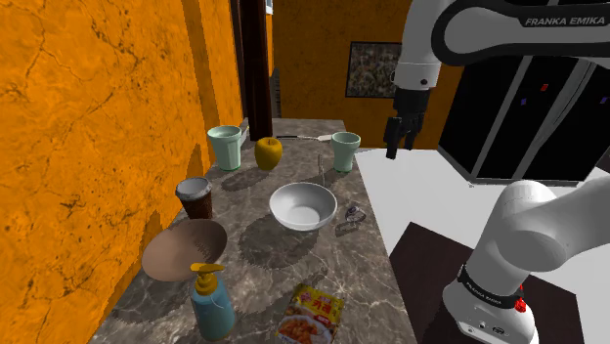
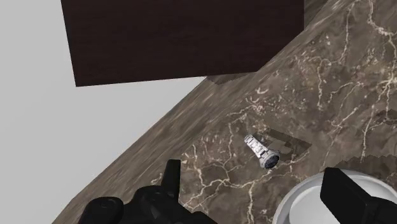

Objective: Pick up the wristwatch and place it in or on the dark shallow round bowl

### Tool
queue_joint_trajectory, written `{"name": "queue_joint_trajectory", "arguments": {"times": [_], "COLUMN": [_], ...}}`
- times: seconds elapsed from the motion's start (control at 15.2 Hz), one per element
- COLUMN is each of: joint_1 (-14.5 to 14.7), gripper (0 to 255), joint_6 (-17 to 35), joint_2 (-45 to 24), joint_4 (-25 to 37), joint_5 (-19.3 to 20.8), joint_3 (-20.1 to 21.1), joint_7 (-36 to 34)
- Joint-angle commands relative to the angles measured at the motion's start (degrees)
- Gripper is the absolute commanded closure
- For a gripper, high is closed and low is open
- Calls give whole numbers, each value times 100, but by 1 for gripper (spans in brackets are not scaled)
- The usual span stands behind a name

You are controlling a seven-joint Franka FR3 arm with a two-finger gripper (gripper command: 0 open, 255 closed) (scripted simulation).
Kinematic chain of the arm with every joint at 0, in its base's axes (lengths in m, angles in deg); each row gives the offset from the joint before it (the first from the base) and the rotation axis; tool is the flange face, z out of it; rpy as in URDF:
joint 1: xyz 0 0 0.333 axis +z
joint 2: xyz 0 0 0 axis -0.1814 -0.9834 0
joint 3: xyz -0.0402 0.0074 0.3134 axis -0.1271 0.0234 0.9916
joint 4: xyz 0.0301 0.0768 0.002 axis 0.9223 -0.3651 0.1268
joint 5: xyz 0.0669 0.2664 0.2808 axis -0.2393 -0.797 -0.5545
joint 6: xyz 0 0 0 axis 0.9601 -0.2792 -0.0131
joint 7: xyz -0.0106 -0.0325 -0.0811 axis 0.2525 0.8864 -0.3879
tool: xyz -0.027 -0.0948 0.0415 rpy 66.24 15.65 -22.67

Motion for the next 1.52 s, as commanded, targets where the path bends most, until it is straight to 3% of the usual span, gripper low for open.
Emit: {"name": "queue_joint_trajectory", "arguments": {"times": [0.0,0.46,0.92,1.45], "joint_1": [0,-14,0,41], "gripper": [0,0,0,0], "joint_6": [0,1508,3206,3988], "joint_2": [0,-381,-1371,-1793], "joint_4": [0,-992,-1552,-1906], "joint_5": [0,-390,-760,-860], "joint_3": [0,475,983,1085], "joint_7": [0,-791,-1549,-1548]}}
